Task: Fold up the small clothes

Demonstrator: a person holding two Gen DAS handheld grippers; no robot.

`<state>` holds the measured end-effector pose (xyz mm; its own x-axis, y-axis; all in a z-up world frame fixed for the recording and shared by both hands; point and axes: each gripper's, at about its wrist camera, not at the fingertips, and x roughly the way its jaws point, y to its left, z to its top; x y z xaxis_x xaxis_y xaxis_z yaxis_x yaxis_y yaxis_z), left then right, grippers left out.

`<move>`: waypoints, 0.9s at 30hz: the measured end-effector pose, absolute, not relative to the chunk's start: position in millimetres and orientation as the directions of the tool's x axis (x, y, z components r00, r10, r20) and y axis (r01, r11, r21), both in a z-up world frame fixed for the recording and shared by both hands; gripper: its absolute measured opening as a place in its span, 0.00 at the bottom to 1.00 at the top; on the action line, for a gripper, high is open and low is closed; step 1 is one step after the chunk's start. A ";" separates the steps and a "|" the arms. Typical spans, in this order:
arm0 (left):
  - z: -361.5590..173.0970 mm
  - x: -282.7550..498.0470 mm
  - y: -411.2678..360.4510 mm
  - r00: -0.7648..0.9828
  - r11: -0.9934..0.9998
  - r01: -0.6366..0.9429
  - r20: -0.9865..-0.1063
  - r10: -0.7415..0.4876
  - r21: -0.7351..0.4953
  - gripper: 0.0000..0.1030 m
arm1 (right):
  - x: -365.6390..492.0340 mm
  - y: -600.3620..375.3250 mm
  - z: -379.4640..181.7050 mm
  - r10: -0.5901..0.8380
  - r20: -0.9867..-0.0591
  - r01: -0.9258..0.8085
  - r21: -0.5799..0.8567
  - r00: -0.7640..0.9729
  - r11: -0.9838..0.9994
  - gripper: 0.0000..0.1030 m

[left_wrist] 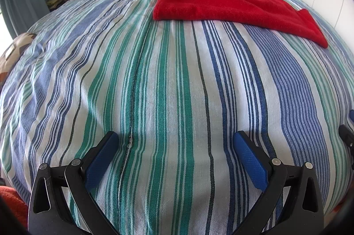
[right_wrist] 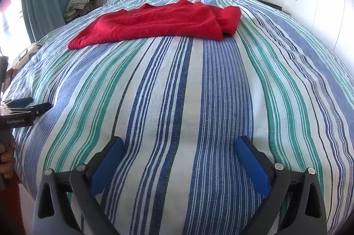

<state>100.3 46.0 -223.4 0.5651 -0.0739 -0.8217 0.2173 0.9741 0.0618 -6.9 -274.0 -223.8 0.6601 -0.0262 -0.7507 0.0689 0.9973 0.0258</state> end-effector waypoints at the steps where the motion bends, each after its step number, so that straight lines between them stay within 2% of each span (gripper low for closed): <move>1: -223.4 100.6 45.8 0.565 0.974 0.218 -0.822 -0.074 0.062 0.99 | -6.8 -273.9 -223.7 -0.027 -0.751 0.070 0.025 0.659 0.997 0.98; 10: -218.0 102.9 49.9 0.533 0.973 0.228 -0.842 -0.086 0.045 1.00 | -3.3 -273.3 -221.2 -0.028 -0.774 0.082 0.032 0.633 0.996 0.98; 12: -202.3 99.9 58.9 0.497 0.976 0.218 -0.858 -0.131 -0.023 0.98 | 3.9 -276.8 -216.2 0.005 -0.808 0.061 0.051 0.588 0.997 0.99; 15: -175.7 86.6 78.4 0.533 0.965 0.233 -0.814 -0.229 -0.120 0.99 | 21.6 -298.6 -196.8 0.118 -0.818 0.045 0.173 0.563 0.984 0.96; 18: -166.0 78.9 90.6 0.576 0.965 0.229 -0.782 -0.238 -0.125 0.99 | 57.6 -340.8 -164.5 0.133 -0.776 0.106 0.250 0.617 0.963 0.95; 22: -179.5 90.8 101.8 0.551 0.968 0.174 -0.797 -0.247 -0.180 0.99 | 122.6 -399.4 -145.7 0.164 -0.737 0.235 0.406 0.656 0.883 0.95; 23: -184.2 95.0 105.0 0.540 0.967 0.155 -0.802 -0.256 -0.204 0.98 | 139.6 -410.2 -148.1 0.163 -0.745 0.274 0.426 0.646 0.862 0.95; 24: -186.5 98.7 107.7 0.534 0.965 0.142 -0.803 -0.263 -0.220 0.98 | 154.3 -419.0 -151.1 0.155 -0.753 0.311 0.437 0.639 0.844 0.88; 27: -193.2 104.6 113.1 0.528 0.968 0.108 -0.812 -0.250 -0.228 0.98 | 186.4 -429.3 -166.1 0.172 -0.748 0.365 0.494 0.641 0.789 0.79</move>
